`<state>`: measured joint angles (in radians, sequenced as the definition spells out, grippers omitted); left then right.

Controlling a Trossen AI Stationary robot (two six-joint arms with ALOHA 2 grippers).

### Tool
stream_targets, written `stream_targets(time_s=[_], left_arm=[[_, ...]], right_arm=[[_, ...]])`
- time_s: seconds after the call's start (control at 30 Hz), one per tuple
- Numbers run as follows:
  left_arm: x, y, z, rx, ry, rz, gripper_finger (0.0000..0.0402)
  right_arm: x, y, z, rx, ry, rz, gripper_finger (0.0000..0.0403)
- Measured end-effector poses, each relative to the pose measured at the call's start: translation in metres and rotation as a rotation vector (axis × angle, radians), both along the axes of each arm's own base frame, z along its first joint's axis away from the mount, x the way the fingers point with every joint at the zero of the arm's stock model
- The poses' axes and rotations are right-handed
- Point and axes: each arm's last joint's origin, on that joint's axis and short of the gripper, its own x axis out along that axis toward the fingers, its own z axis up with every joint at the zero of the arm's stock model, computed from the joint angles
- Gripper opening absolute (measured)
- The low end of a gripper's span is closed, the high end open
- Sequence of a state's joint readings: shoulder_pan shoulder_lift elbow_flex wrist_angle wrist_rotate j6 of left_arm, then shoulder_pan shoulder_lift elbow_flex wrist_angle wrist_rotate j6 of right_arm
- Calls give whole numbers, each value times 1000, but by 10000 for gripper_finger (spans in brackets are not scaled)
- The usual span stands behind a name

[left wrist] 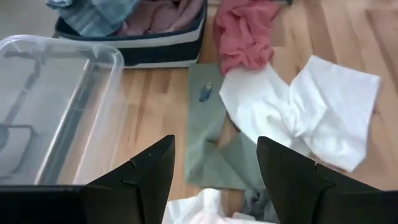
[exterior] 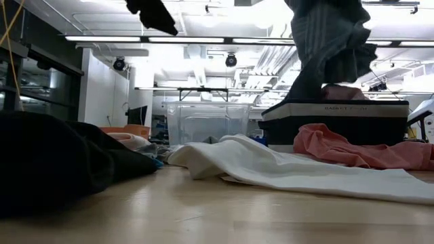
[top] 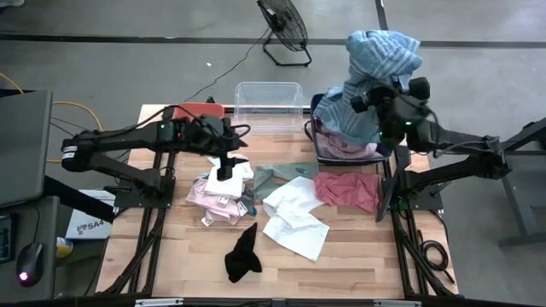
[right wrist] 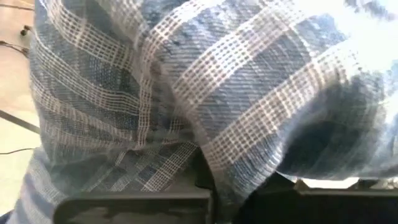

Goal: Pick & Place Cloths
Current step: Put the blue polo shirt into the blue bin

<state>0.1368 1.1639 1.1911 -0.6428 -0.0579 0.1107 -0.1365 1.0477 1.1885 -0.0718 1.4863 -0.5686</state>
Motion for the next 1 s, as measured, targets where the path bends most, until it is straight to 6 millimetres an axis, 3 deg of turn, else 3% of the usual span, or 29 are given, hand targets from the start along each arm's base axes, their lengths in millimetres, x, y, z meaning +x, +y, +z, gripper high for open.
stream_targets(time_s=[0.3,0.7,0.83,1.0], left_arm=[[-24,-3,-4,-30,-101,16,220],[-42,-6,1,-46,-151,20,220],[-43,-6,1,-46,-147,21,220],[-43,-6,1,-46,-145,21,220]], right_arm=[[-6,-25,-34,148,-184,117,5],[-33,-56,-74,695,-365,133,5],[-29,-63,-88,854,-339,137,5],[-9,-75,-112,1004,-250,109,5]])
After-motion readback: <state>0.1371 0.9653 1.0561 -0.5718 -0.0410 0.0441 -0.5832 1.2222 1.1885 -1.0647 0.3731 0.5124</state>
